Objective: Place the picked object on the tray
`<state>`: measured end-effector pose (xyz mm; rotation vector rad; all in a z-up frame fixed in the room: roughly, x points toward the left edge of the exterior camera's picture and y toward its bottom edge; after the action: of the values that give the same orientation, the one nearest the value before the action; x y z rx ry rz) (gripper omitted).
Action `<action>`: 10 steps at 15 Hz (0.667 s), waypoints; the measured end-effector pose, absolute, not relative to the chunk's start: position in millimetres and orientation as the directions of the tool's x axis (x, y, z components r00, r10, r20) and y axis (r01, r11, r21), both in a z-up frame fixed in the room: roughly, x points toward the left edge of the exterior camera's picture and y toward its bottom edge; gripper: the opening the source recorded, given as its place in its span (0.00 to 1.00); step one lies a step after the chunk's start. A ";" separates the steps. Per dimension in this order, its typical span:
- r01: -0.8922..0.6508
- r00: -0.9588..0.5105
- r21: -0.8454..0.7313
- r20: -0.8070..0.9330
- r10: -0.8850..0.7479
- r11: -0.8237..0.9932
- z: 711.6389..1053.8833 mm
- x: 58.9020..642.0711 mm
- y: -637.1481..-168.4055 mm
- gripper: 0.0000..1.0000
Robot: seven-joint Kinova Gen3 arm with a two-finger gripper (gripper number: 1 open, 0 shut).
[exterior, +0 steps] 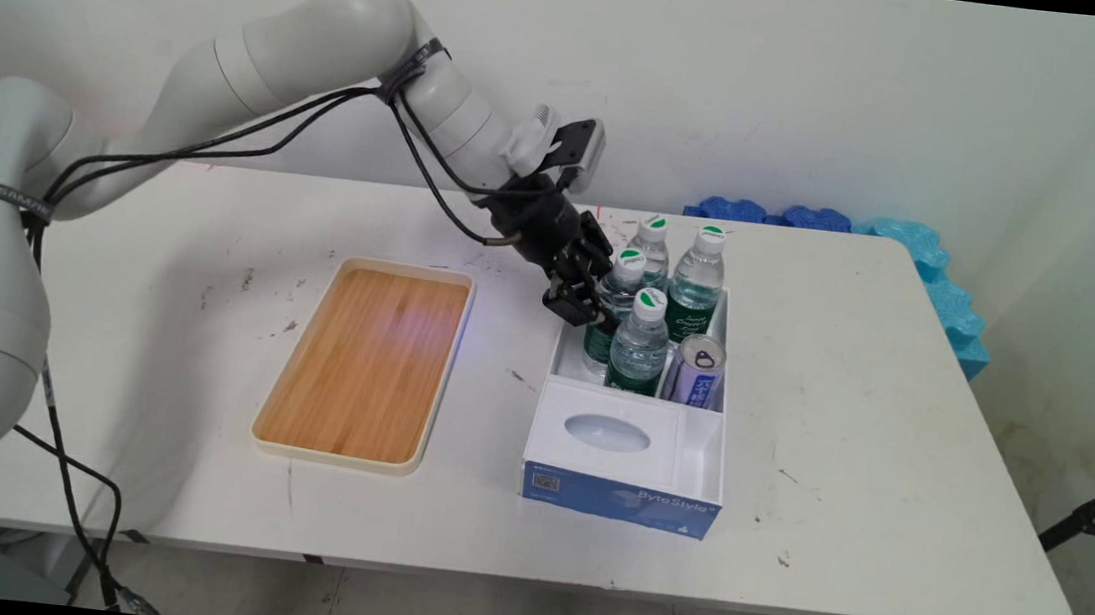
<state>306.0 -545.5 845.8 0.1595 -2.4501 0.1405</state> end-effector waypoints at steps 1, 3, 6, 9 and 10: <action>-0.152 -0.768 -0.062 0.635 -0.079 0.986 846.1 306.7 -545.5 0.00; -0.158 -0.767 -0.067 0.637 -0.080 0.985 849.1 308.8 -544.7 0.00; -0.184 -0.758 -0.076 0.646 -0.092 0.980 861.9 316.1 -539.4 0.00; -0.242 -0.726 -0.062 0.674 -0.138 0.968 887.5 327.0 -529.3 0.00; -0.255 -0.717 -0.057 0.681 -0.149 0.965 894.2 329.7 -526.5 0.00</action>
<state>329.7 -526.5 894.2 0.2815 -2.3810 0.1892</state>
